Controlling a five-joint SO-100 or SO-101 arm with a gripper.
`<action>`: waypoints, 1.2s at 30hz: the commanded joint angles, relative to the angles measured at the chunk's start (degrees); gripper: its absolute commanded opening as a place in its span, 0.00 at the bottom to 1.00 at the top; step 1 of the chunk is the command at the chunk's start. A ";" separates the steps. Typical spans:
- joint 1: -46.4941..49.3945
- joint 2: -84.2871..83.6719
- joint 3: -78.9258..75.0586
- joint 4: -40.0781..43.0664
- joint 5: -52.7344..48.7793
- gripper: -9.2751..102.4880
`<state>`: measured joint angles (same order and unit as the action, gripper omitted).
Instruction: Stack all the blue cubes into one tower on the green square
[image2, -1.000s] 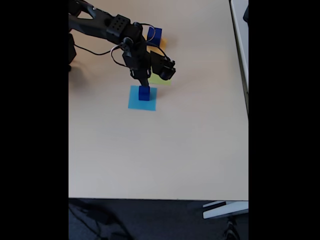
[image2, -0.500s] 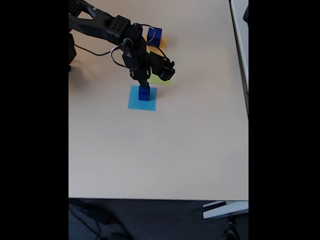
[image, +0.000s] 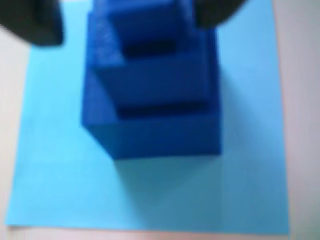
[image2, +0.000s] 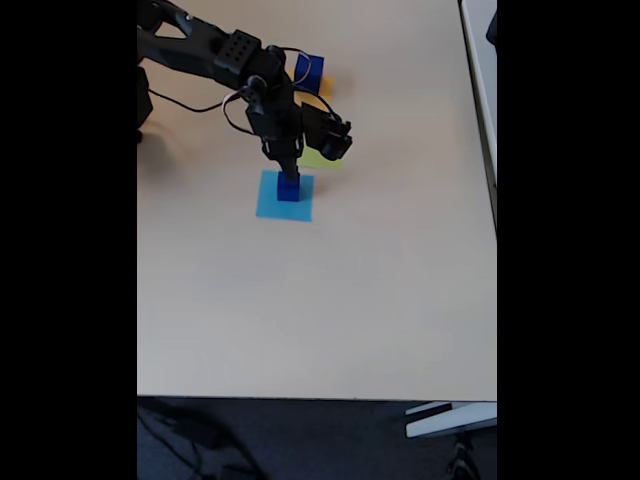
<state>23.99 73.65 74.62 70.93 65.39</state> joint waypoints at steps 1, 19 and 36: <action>-1.41 3.69 -4.04 -0.88 1.05 0.20; -17.67 6.59 -19.60 -15.47 5.01 0.23; -30.15 -2.11 -21.80 -4.13 36.65 0.24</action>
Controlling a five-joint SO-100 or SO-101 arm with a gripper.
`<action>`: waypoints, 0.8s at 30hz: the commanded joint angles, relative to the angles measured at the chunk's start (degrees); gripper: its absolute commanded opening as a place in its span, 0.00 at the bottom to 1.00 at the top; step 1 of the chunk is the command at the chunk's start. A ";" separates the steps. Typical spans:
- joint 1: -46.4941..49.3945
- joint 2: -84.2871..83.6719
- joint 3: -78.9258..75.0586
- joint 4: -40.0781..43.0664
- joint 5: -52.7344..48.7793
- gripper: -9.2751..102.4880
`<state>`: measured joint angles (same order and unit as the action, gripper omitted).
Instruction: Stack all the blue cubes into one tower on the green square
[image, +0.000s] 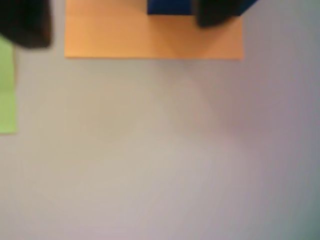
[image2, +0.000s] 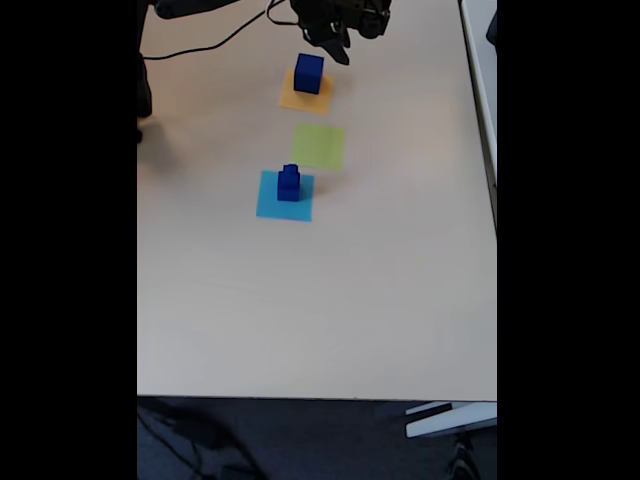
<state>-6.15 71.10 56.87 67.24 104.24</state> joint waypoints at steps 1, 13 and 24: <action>0.09 0.35 -4.22 -0.44 -2.37 0.24; -1.23 -3.69 -8.70 12.30 8.79 0.24; -1.23 -5.89 -12.30 7.03 5.54 0.37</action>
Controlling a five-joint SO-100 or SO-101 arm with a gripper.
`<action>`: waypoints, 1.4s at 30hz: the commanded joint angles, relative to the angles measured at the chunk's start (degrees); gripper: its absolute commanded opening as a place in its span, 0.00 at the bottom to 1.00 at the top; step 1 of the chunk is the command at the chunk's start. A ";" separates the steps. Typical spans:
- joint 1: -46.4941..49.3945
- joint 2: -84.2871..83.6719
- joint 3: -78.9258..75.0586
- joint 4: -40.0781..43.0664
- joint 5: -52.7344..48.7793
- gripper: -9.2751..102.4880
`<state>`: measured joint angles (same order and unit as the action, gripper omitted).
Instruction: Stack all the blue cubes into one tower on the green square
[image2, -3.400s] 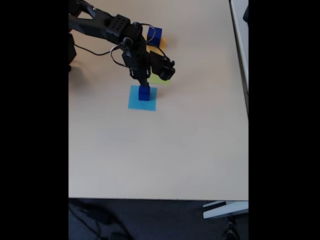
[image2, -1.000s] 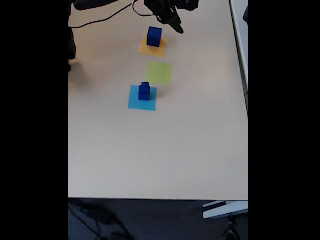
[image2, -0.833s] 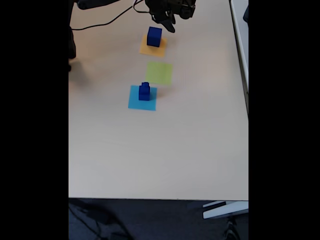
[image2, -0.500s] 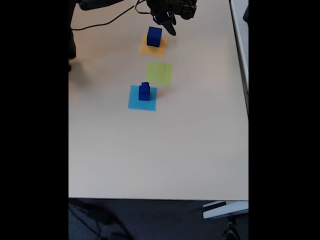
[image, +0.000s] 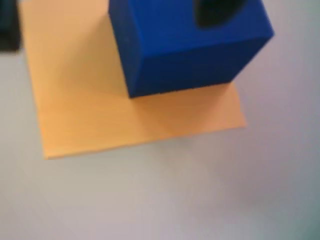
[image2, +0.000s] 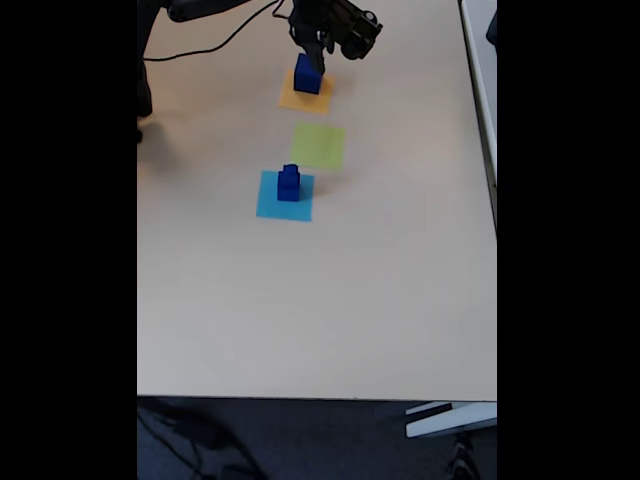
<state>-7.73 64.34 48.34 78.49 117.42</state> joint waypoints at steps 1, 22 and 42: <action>0.44 0.88 -3.87 -5.63 -10.46 0.45; -9.05 -4.92 0.62 -23.64 -20.65 0.80; -8.35 -7.82 -4.83 -6.77 -23.29 0.61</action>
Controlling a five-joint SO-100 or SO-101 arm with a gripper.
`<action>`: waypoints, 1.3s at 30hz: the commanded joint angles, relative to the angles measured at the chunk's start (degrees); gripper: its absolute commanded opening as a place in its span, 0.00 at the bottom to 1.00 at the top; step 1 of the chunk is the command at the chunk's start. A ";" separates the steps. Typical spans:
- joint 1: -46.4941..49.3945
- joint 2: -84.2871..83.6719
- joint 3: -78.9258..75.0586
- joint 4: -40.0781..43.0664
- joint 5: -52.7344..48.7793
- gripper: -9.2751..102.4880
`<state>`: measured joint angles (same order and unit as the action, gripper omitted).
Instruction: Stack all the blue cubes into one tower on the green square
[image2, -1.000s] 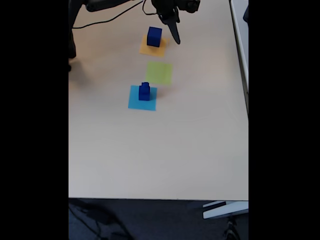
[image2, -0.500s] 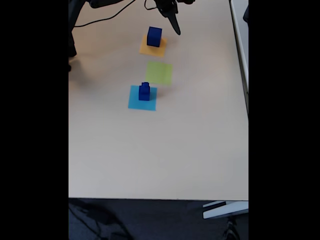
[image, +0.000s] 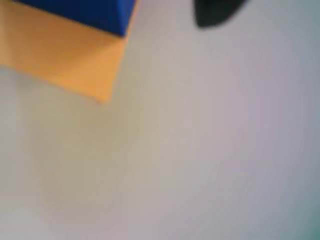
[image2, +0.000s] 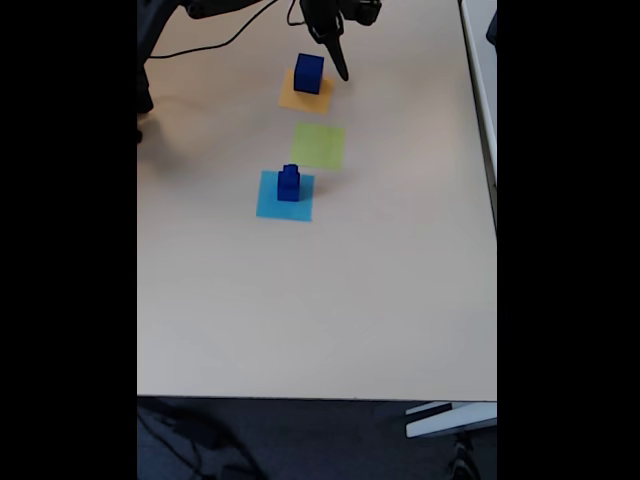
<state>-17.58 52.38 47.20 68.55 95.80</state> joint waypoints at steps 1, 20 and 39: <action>1.85 4.39 -4.22 4.57 -1.93 0.61; -1.85 -4.31 -20.21 4.92 7.73 0.62; -1.14 -3.52 -16.35 17.40 17.05 0.60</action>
<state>-19.78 46.76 31.82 84.02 113.64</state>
